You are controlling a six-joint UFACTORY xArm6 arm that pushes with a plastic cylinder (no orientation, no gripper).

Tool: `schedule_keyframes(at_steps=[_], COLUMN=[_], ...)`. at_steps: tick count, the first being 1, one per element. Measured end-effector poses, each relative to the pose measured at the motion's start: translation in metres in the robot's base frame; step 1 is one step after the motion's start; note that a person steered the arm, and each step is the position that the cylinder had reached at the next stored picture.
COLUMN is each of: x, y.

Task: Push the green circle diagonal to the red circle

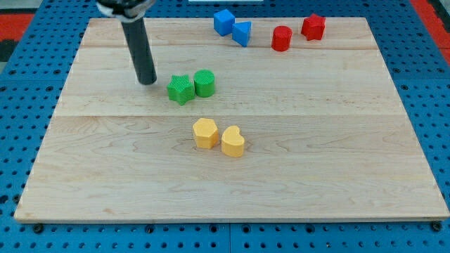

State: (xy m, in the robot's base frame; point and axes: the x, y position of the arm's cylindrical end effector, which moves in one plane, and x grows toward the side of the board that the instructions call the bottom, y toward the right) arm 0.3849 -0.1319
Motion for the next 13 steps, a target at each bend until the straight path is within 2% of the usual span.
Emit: schedule_keyframes(at_steps=[1, 2, 3, 4, 5, 6, 7, 10, 11, 13], x=[0.038, 0.035, 0.03, 0.005, -0.016, -0.019, -0.028, -0.047, -0.054, -0.059], y=[0.063, 0.108, 0.111, 0.074, 0.084, 0.125, 0.137, 0.144, 0.126, 0.159])
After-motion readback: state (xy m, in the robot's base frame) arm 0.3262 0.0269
